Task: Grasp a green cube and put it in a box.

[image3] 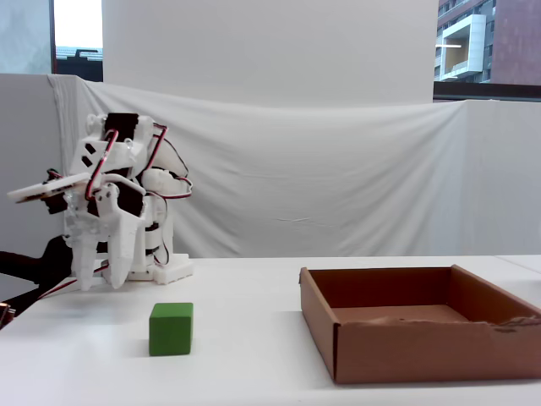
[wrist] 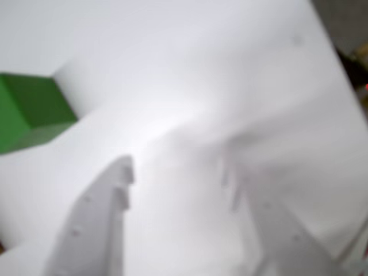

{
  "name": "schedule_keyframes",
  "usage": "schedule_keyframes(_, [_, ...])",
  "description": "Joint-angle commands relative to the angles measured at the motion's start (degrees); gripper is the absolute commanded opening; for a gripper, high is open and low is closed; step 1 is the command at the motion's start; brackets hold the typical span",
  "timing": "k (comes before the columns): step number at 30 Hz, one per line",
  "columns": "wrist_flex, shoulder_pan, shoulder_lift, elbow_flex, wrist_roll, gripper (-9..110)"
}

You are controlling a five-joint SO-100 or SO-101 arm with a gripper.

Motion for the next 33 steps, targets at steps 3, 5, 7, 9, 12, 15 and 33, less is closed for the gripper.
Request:
schedule_keyframes(3, [0.0, -0.5, 0.3, -0.3, 0.1, 23])
schedule_keyframes(5, [0.0, -0.5, 0.3, -0.3, 0.1, 24])
schedule_keyframes(7, [0.0, -0.5, 0.3, -0.3, 0.1, 24])
schedule_keyframes(9, [0.0, -0.5, 0.3, -0.3, 0.1, 24])
schedule_keyframes(12, [0.0, -0.4, 0.3, -0.3, 0.1, 24])
schedule_keyframes(15, [0.0, -0.4, 0.3, -0.3, 0.1, 23])
schedule_keyframes(33, [-12.3, -3.9, -10.9, -7.6, -3.5, 23])
